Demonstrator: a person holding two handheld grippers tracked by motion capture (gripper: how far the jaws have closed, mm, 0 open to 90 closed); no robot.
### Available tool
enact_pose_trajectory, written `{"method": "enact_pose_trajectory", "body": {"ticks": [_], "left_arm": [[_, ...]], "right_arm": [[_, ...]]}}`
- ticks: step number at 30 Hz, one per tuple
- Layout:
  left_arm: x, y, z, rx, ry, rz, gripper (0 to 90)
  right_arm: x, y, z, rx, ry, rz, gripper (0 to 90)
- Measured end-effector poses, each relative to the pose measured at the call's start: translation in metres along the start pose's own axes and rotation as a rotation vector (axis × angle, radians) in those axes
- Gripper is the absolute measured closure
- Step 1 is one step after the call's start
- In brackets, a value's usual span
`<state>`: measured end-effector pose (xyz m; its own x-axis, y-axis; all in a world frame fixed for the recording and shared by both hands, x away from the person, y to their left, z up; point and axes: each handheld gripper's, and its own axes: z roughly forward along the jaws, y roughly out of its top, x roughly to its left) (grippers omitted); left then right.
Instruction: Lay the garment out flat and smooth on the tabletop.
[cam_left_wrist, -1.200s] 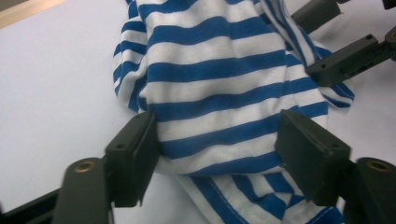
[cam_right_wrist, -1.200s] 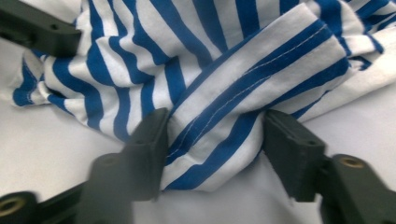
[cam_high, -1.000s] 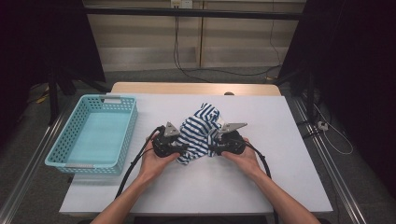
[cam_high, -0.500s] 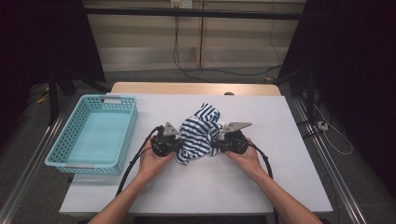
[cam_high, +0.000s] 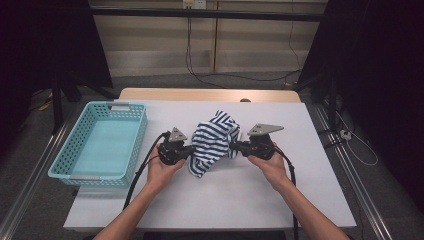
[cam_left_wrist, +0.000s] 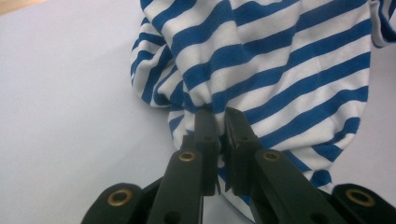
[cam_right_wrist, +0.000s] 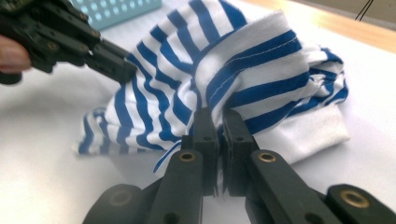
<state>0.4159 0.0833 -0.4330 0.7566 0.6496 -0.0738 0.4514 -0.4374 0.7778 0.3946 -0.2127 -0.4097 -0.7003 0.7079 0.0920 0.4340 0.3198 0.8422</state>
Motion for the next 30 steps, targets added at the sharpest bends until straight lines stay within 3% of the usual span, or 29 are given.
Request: {"method": "enact_pose_trajectory", "body": {"ticks": [1,2,4,5,13,15,16,17,18,21,23,30], "left_arm": [[0.002,0.001,-0.001,0.004,0.010,0.021,85.2],[0.000,0.001,-0.001,-0.013,0.006,-0.003,85.2],[0.004,0.001,-0.003,-0.007,0.020,0.018,85.2],[0.004,0.001,-0.003,-0.006,0.023,0.002,85.2],[0.013,0.001,-0.008,-0.013,0.052,-0.009,85.2],[0.014,0.000,-0.009,-0.020,0.056,-0.035,85.2],[0.017,0.000,-0.010,-0.003,0.060,-0.014,85.2],[0.016,0.000,-0.010,-0.016,0.063,-0.034,85.2],[0.018,0.000,-0.011,-0.015,0.069,-0.028,85.2],[0.022,-0.001,-0.012,-0.005,0.076,-0.022,85.2],[0.022,-0.001,-0.012,-0.011,0.071,-0.043,85.2],[0.026,-0.001,-0.015,-0.013,0.067,-0.031,85.0]], "right_arm": [[0.001,0.002,-0.003,-0.008,0.000,0.000,86.9],[0.001,0.005,-0.005,-0.023,0.007,-0.001,86.9],[0.001,0.008,-0.010,-0.039,0.008,-0.004,86.9],[0.001,0.009,-0.011,-0.047,0.005,-0.002,86.9],[-0.009,0.018,-0.031,-0.113,-0.022,0.028,87.0],[-0.012,0.020,-0.037,-0.132,-0.029,0.035,87.1],[-0.013,0.021,-0.039,-0.140,-0.029,0.038,87.0],[-0.014,0.021,-0.041,-0.146,-0.034,0.039,87.1],[-0.016,0.021,-0.043,-0.151,-0.041,0.042,87.0],[-0.021,0.023,-0.052,-0.176,-0.054,0.056,87.0],[-0.023,0.025,-0.059,-0.196,-0.066,0.063,87.1],[-0.028,0.033,-0.081,-0.263,-0.078,0.071,87.1]]}}
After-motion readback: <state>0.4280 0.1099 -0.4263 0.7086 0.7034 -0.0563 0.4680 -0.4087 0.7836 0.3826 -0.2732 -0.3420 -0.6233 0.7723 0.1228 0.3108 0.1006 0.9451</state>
